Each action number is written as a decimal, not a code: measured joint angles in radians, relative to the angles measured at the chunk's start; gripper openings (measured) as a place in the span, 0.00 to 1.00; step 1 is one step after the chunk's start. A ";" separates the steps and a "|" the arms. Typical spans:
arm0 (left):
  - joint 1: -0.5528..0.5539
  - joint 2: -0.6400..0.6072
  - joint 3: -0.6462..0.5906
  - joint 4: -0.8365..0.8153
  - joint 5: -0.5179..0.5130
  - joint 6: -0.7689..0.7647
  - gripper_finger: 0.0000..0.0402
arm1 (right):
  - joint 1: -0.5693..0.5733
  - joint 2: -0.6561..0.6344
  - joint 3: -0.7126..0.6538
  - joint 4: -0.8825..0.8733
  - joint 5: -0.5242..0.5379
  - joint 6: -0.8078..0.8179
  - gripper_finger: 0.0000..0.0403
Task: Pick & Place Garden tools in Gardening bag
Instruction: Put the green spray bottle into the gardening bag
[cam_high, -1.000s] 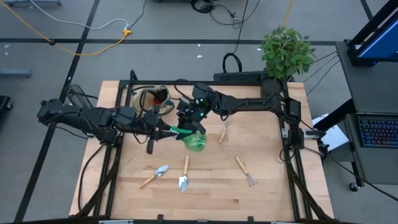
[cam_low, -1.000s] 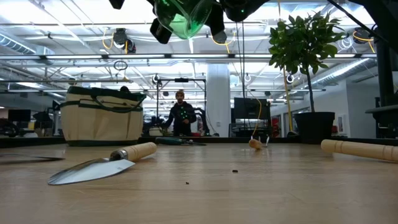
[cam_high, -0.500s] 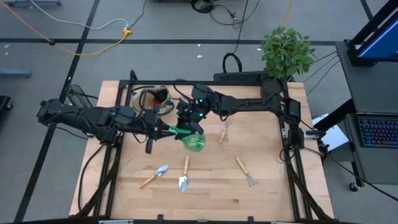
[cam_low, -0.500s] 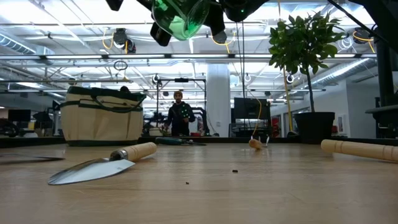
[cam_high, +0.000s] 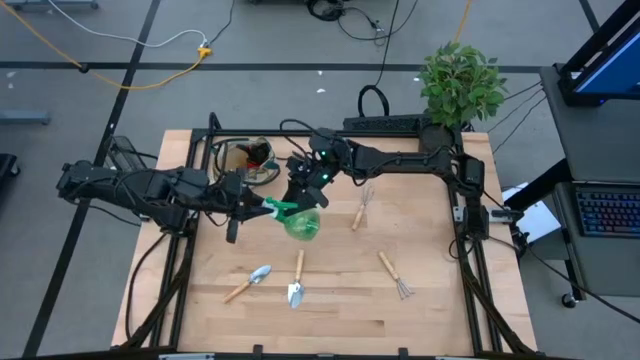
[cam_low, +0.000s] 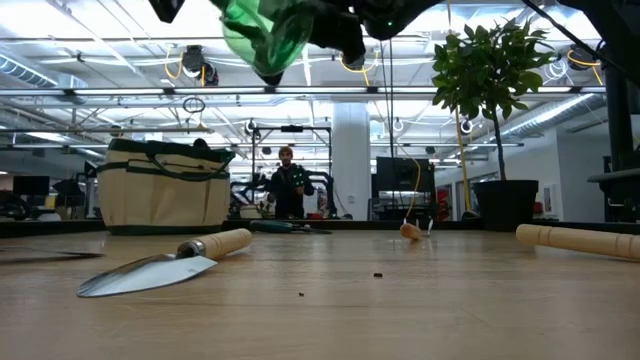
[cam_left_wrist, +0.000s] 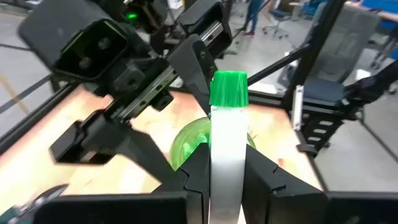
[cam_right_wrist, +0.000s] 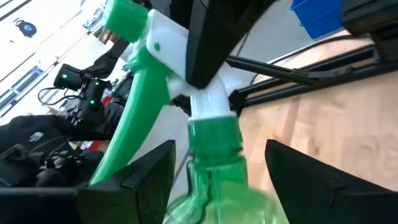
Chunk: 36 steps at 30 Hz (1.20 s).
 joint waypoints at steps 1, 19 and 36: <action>-0.001 -0.007 0.000 -0.017 -0.014 -0.001 0.13 | -0.005 0.000 0.000 -0.009 0.000 -0.006 0.61; 0.000 -0.115 -0.001 -0.189 -0.220 -0.057 0.13 | -0.143 0.000 0.000 0.004 -0.002 -0.043 0.62; 0.001 -0.124 -0.001 -0.239 -0.487 -0.090 0.15 | -0.290 0.000 0.000 0.000 -0.034 -0.069 0.61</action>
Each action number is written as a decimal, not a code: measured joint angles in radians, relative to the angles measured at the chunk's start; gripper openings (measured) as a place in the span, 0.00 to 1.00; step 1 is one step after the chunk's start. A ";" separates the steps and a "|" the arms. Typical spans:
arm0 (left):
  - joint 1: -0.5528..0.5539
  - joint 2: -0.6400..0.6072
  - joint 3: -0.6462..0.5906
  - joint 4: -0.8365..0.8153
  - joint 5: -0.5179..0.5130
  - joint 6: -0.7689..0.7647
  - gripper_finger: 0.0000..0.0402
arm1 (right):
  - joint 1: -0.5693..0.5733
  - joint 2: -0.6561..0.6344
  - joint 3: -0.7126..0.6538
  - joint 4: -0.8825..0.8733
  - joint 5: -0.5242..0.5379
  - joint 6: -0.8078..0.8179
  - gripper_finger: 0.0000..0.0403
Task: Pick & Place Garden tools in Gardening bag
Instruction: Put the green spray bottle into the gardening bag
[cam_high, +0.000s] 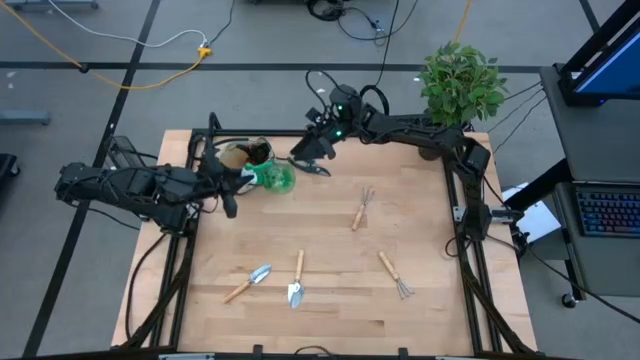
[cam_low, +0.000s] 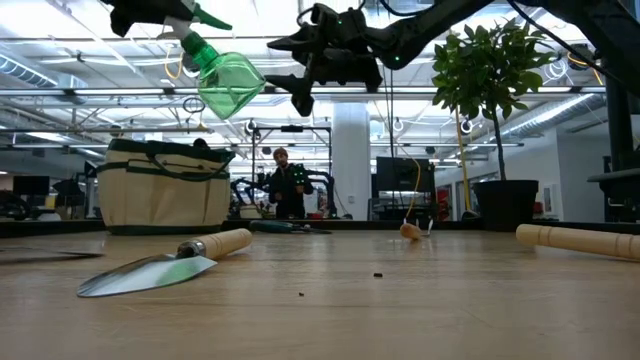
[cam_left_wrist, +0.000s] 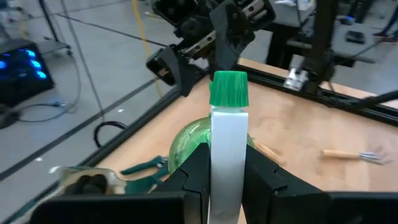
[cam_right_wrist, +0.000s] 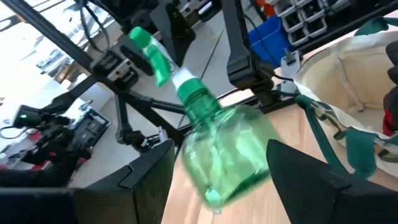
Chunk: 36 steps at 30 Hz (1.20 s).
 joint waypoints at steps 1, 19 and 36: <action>0.000 0.000 0.000 0.001 -0.022 0.000 0.15 | -0.007 0.000 0.000 -0.003 -0.010 0.000 0.61; 0.000 0.003 0.134 -0.153 -0.339 -0.018 0.13 | -0.044 0.000 0.000 -0.004 -0.075 -0.006 0.61; 0.172 0.102 0.402 -0.692 -0.186 -0.235 0.13 | -0.044 0.000 0.000 -0.003 -0.042 0.000 0.61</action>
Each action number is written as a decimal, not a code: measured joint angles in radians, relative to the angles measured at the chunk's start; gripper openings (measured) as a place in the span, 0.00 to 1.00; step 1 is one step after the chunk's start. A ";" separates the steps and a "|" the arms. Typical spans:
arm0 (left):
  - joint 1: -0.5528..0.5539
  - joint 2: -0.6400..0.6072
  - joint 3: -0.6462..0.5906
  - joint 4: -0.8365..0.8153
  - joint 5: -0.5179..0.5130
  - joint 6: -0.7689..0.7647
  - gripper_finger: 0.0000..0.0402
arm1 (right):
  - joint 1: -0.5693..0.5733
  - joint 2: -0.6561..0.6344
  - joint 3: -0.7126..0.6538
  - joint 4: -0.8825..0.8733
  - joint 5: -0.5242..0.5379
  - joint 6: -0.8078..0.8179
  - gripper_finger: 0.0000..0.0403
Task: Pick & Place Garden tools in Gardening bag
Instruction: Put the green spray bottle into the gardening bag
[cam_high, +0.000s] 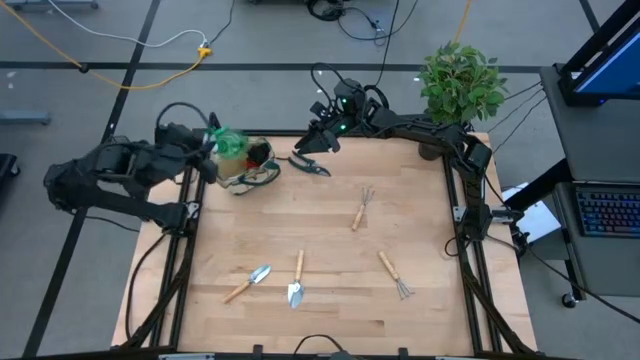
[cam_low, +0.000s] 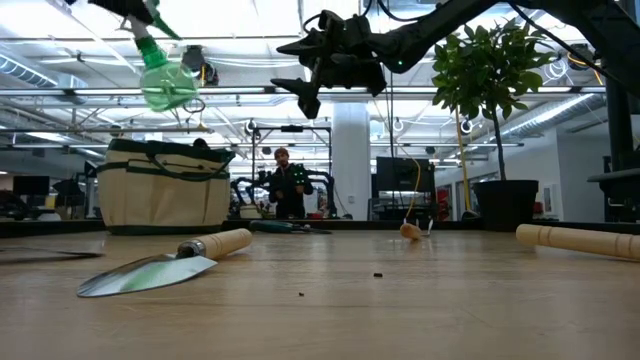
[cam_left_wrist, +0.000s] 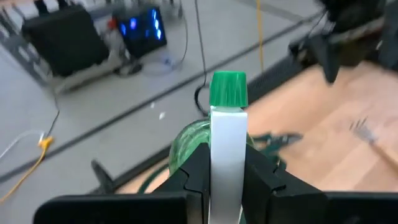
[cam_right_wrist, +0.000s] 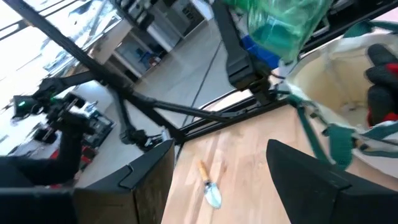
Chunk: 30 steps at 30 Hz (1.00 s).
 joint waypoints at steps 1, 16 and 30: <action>0.019 0.010 0.000 -0.010 0.021 -0.005 0.13 | 0.000 0.000 0.000 0.000 0.002 0.000 0.61; 0.272 0.151 0.001 -0.047 0.257 0.077 0.13 | 0.000 0.000 0.000 0.000 0.002 0.000 0.61; 0.408 0.231 0.001 -0.049 0.407 0.171 0.13 | 0.000 0.000 0.000 -0.001 -0.002 0.000 0.61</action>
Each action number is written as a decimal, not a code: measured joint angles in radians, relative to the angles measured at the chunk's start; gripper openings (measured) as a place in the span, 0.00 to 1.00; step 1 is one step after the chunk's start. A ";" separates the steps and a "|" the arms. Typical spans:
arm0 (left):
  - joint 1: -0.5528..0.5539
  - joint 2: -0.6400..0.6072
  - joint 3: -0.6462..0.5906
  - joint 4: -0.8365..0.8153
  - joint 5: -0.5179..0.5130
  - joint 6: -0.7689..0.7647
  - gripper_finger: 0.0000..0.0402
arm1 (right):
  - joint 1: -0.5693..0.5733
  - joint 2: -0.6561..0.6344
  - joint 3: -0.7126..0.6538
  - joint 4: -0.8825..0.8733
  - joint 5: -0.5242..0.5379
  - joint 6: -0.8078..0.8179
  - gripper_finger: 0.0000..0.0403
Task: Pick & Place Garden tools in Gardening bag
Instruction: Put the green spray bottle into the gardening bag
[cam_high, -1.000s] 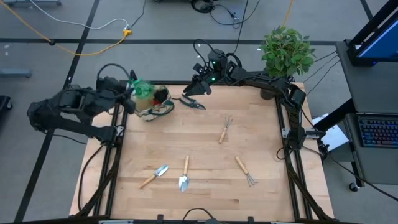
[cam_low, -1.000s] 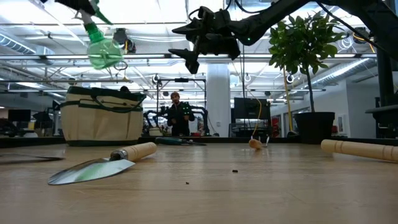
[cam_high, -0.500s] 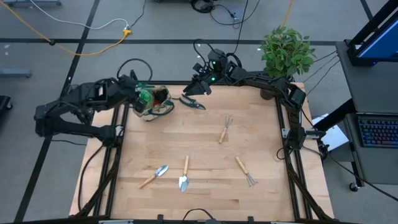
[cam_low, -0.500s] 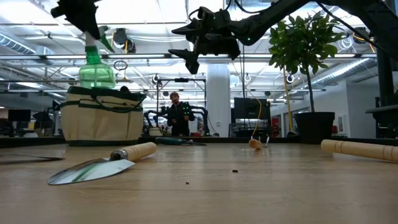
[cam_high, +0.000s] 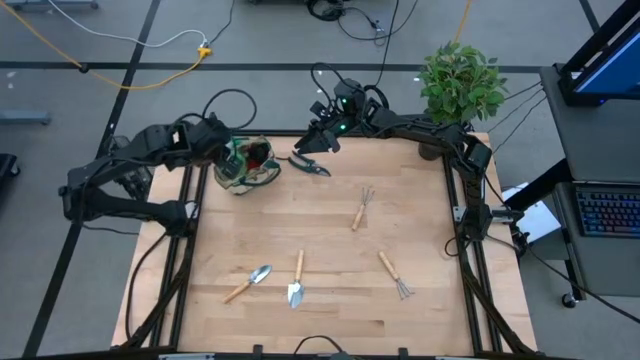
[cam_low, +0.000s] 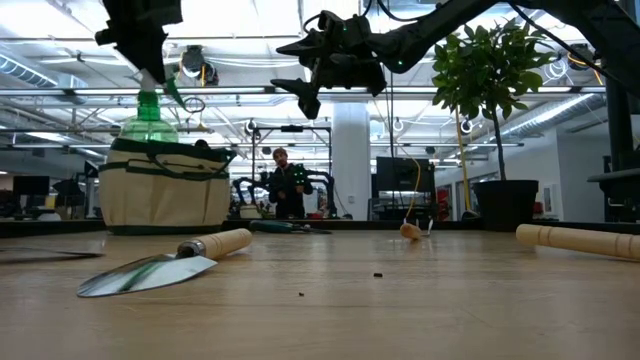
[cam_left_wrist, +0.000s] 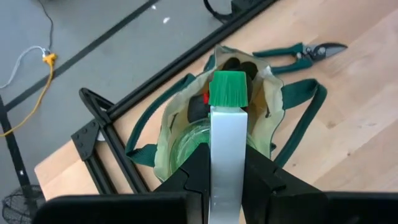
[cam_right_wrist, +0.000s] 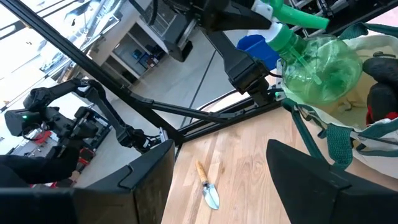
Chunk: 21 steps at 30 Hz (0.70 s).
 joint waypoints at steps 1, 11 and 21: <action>0.009 0.007 0.000 0.000 0.009 0.008 0.13 | 0.000 0.000 0.000 0.000 0.000 0.000 0.61; 0.080 0.086 0.000 -0.006 0.084 0.088 0.16 | 0.001 0.000 0.000 -0.008 0.000 0.003 0.61; 0.108 0.100 -0.044 0.009 0.086 0.100 0.22 | 0.001 0.000 0.000 -0.009 0.000 0.004 0.61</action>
